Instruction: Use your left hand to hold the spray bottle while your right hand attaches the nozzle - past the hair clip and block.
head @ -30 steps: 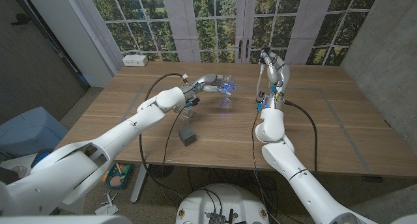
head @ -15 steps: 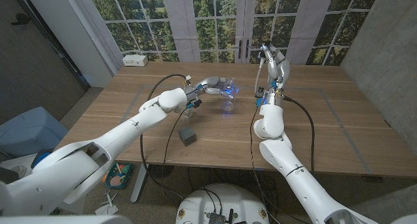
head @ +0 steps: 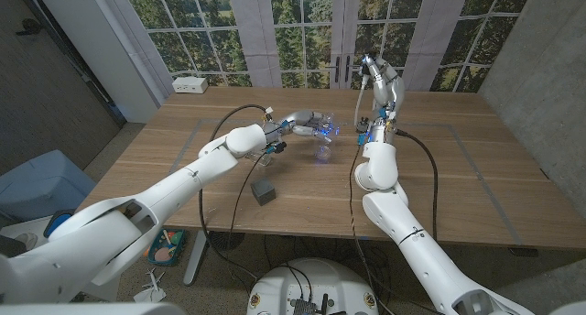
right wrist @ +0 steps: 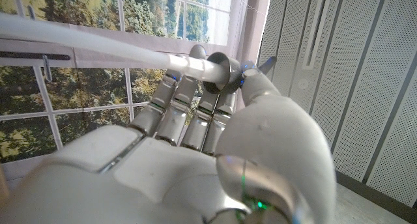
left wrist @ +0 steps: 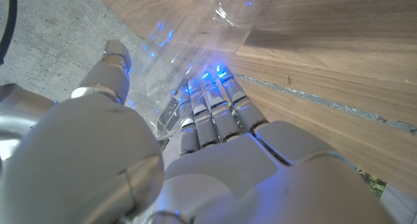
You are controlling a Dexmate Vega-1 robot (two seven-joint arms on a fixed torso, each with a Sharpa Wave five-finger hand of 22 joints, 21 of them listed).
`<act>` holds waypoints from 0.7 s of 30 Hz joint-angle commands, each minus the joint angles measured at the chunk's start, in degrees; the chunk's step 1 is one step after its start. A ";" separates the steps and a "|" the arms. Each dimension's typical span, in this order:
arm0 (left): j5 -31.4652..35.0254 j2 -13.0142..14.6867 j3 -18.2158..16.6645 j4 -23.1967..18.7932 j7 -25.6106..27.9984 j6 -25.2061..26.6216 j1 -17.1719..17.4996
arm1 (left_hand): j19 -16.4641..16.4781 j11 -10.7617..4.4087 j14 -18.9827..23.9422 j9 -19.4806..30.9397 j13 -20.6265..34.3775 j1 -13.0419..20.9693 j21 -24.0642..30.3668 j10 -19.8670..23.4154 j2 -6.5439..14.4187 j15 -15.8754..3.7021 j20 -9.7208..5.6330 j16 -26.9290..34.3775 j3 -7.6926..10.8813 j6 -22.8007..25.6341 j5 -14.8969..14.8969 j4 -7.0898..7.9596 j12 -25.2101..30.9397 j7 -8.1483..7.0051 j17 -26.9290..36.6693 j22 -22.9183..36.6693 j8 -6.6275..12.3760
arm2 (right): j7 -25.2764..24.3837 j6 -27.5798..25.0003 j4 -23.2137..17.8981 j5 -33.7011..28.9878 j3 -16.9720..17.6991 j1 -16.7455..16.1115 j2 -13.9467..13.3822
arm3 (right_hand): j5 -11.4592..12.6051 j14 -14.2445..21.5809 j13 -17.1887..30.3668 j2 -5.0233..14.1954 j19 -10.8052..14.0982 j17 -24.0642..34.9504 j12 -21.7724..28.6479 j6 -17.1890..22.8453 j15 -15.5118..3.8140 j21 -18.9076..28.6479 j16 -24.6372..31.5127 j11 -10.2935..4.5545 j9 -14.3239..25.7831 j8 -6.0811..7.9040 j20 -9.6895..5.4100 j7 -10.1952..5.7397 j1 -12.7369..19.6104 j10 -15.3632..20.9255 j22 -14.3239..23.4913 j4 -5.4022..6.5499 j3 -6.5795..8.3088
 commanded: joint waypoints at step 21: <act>0.07 -1.07 0.99 0.98 -1.46 -0.24 -0.73 | -0.33 -6.85 -0.26 0.26 0.34 10.01 0.58 7.03 10.37 -7.83 0.16 -0.13 1.59 22.63 0.24 1.86 0.32 -2.40 0.08 0.03 0.17 | 3.90 -0.57 2.61 1.26 -3.06 4.22 1.54 | 0.32 0.43 1.01 1.29 -0.58 0.79 1.03 0.07 -6.57 1.56 -0.55 -1.48 0.14 0.17 -0.57 -0.10 0.44 1.07 -0.27 0.85 1.39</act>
